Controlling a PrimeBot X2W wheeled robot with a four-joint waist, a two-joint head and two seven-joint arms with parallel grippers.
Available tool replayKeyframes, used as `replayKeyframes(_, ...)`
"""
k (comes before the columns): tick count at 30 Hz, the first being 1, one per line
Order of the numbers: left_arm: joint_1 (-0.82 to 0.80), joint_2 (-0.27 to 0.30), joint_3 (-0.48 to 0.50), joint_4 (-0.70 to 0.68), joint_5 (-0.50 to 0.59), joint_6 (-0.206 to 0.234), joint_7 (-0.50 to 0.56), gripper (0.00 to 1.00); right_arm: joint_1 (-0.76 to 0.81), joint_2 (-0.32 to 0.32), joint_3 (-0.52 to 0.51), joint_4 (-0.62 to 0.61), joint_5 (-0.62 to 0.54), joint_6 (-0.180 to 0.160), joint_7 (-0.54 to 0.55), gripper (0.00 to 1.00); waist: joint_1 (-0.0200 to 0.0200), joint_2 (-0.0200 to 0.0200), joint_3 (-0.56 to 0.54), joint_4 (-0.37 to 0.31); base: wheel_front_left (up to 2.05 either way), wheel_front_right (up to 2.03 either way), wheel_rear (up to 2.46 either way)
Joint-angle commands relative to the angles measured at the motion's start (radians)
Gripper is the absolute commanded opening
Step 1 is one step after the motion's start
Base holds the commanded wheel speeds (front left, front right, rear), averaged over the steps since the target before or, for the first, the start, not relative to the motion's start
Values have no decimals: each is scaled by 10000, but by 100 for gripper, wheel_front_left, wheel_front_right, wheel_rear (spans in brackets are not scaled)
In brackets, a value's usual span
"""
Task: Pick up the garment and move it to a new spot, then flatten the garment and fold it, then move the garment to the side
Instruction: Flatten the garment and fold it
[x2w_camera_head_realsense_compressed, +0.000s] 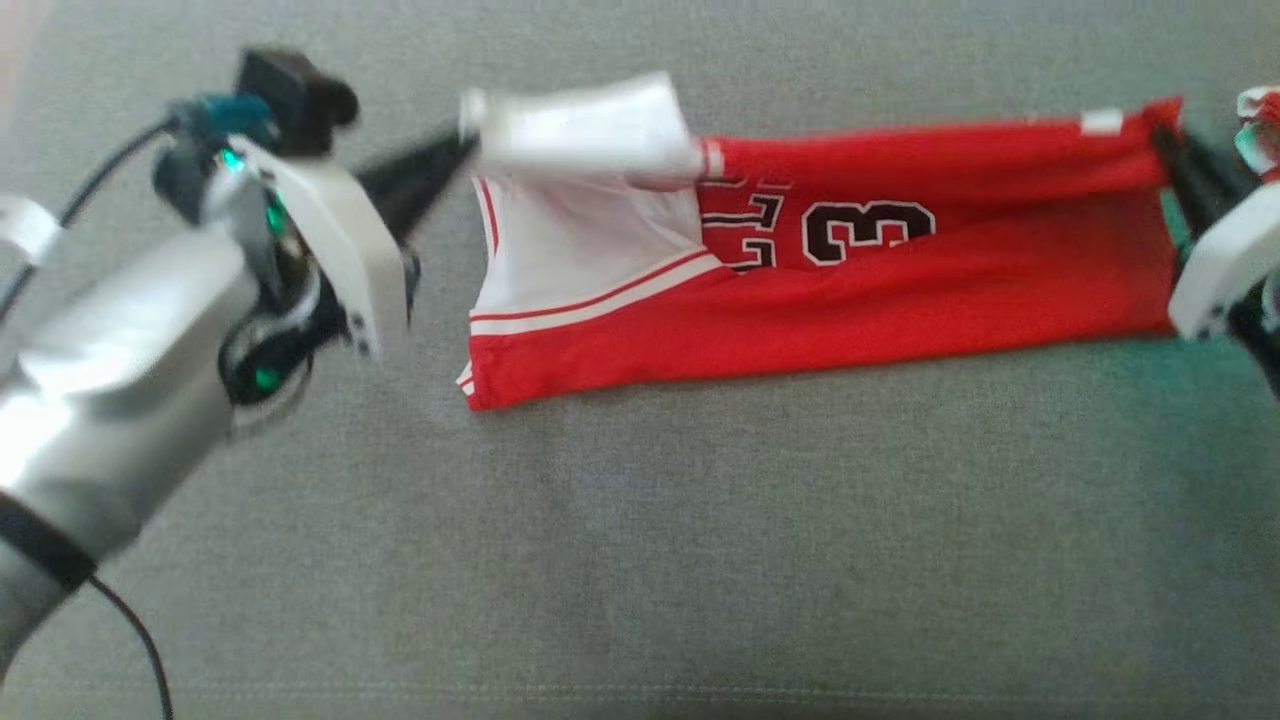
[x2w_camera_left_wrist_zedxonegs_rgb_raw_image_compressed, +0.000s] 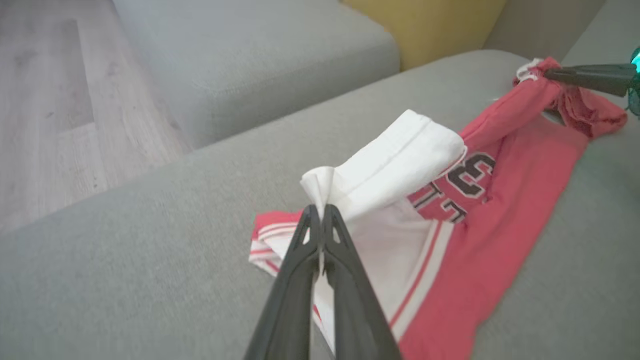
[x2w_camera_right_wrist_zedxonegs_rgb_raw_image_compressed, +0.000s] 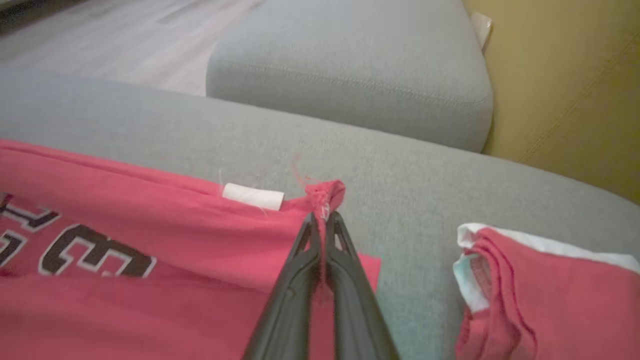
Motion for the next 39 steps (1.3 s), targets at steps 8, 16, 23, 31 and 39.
replayKeyframes(8,808,919,350,-1590,-351,13,1613,0,608,-1127,1250,-689,769,-9,831,0,1,-1,-370,96,0,0,0)
replayKeyframes(16,1450,1064,348,-2076,-641,13,2566,0,592,-1634,2345,-1208,1268,-9,1780,0,1,-1,-644,-7,0,0,0)
replayKeyframes(23,1718,1057,348,-2083,-751,13,3066,0,360,-1693,3156,-1365,1334,-9,2106,8,1,-1,-720,-94,0,0,0)
replayKeyframes(31,1952,848,353,-1324,-800,13,2677,100,329,-1699,3471,-1012,1892,-9,2510,100,1,-1,-1116,-274,0,0,0)
replayKeyframes(39,2132,509,1463,-469,-966,729,302,100,213,-1417,2509,-873,2913,-9,1125,100,1,-1,-1669,-431,0,0,0)
